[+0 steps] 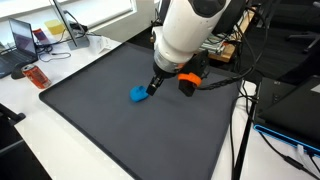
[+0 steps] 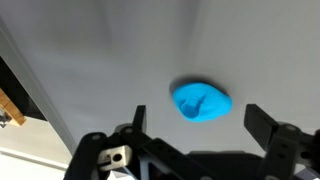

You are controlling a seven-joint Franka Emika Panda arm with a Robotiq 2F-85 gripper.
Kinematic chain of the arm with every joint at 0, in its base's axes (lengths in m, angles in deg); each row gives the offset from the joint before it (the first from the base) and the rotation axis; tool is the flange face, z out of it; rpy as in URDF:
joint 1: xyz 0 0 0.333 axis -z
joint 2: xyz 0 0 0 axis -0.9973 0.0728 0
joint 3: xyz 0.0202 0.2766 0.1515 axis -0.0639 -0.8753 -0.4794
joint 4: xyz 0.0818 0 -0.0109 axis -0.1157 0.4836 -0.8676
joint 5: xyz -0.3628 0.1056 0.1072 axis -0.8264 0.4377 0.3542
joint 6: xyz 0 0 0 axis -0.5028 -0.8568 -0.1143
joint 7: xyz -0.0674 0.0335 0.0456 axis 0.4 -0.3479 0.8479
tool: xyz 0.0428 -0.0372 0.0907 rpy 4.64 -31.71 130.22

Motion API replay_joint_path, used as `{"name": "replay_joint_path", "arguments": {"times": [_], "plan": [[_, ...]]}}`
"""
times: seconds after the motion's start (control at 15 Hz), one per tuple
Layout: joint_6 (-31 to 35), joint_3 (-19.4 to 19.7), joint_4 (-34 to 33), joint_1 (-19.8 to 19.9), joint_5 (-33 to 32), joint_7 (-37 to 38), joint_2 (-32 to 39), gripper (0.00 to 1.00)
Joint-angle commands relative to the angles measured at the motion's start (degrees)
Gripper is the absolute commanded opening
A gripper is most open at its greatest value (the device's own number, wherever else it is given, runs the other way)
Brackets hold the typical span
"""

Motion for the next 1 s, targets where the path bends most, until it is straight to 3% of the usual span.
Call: {"name": "replay_joint_path", "arguments": {"times": [0.0, 0.33, 0.93], "plan": [[-2.03, -0.43, -2.06, -0.20, -1.08, 2.15, 1.13, 1.00], [0.28, -0.54, 0.40, 2.45, -1.96, -4.05, -2.24, 1.00], [4.33, -1.67, 2.05, 9.67, 0.12, -31.38, -6.28, 1.00]]}}
